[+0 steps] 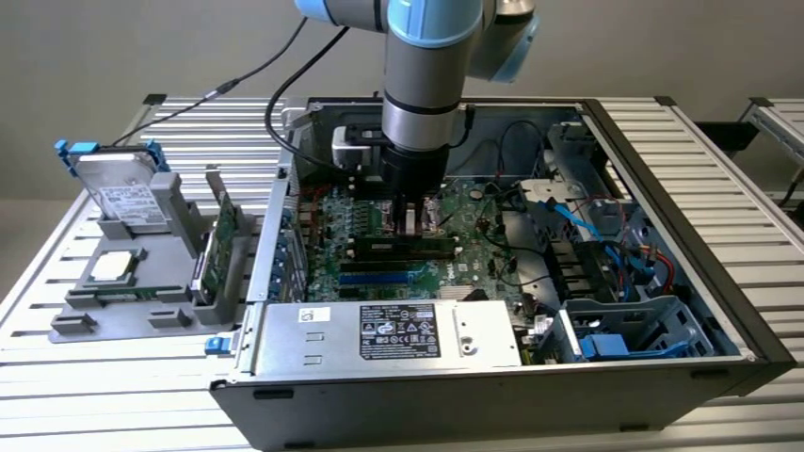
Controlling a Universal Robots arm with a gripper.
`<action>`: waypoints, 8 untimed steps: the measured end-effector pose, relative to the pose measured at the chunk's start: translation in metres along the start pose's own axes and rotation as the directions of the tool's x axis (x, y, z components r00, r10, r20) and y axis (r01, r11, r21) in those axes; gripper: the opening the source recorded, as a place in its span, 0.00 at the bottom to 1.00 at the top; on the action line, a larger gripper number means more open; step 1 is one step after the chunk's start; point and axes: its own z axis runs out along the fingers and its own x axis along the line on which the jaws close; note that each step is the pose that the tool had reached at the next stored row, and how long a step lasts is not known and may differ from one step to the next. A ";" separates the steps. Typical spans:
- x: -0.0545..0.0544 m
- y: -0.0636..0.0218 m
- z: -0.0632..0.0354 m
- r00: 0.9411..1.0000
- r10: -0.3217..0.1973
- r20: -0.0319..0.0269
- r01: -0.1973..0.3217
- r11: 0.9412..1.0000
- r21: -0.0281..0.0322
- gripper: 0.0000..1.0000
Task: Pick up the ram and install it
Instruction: 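Insert the ram into the slot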
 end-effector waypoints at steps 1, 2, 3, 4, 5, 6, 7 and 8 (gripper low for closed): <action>0.000 0.0000 0.0001 1.000 0.000 0.000 0.000 1.000 0.000 0.16; 0.000 0.0000 0.0002 1.000 0.000 0.000 0.000 1.000 0.000 0.16; 0.000 0.0000 0.0004 1.000 0.000 0.000 0.000 1.000 0.000 0.16; 0.000 0.0000 0.0006 1.000 0.000 0.000 0.000 1.000 0.000 0.16; 0.000 0.0000 0.0008 1.000 0.000 0.000 0.000 1.000 0.000 0.16; 0.000 -0.0001 0.0009 1.000 0.000 0.000 0.000 1.000 0.000 0.16; 0.000 -0.0001 0.0009 1.000 0.000 0.000 0.000 1.000 -0.001 0.16; 0.000 -0.0001 0.0009 1.000 0.000 -0.001 0.000 1.000 -0.002 0.16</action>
